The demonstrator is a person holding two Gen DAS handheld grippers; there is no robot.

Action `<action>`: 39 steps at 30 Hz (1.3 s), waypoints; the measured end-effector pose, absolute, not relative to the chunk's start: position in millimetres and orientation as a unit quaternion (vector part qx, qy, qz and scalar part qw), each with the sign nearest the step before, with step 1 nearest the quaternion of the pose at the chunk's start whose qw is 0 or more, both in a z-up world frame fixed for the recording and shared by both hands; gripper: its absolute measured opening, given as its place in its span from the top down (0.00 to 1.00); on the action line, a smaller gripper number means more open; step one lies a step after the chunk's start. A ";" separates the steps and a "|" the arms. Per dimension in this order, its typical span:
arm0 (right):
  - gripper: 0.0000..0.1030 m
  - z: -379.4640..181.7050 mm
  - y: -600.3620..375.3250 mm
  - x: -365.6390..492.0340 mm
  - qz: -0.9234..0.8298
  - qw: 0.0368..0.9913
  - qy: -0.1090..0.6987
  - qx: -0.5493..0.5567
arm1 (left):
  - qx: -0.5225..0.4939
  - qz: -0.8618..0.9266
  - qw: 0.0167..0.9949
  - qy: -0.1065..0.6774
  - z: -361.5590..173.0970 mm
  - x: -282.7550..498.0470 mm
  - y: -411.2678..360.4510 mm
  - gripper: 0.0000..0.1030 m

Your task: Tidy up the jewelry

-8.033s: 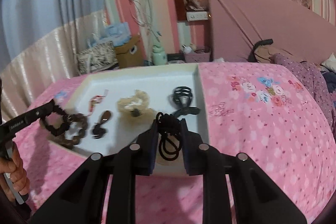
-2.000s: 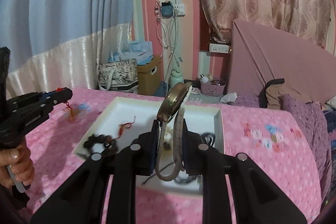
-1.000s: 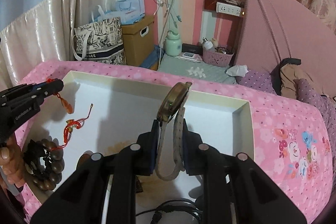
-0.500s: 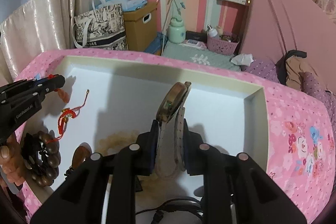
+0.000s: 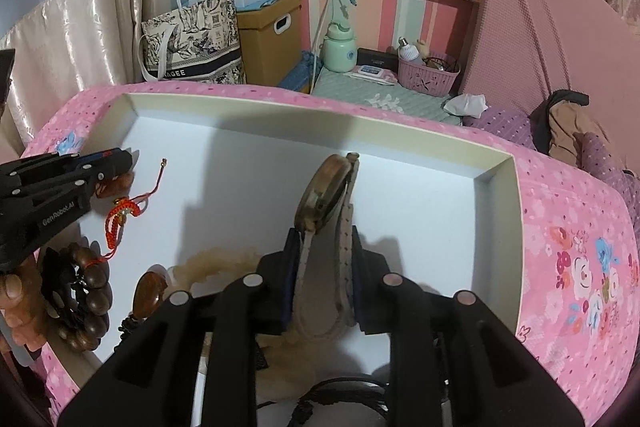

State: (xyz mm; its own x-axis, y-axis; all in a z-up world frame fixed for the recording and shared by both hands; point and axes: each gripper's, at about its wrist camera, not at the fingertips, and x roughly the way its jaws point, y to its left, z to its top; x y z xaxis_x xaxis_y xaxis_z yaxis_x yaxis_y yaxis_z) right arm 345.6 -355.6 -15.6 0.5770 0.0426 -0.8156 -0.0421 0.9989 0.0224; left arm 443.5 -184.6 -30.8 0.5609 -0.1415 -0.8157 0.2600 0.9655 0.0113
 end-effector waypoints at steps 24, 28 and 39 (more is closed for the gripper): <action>0.64 -6.3 -355.1 341.2 0.024 0.903 0.429 0.006 | 0.033 -0.101 0.891 0.442 -24.7 439.7 -173.1 0.76; 0.63 0.2 -355.9 338.9 0.027 0.910 0.414 0.006 | 0.023 -0.099 0.895 0.435 -20.5 438.1 -168.9 0.74; 0.54 33.4 -358.6 323.0 0.014 0.929 0.371 0.014 | 0.013 -0.094 0.918 0.384 24.3 416.3 -161.6 0.67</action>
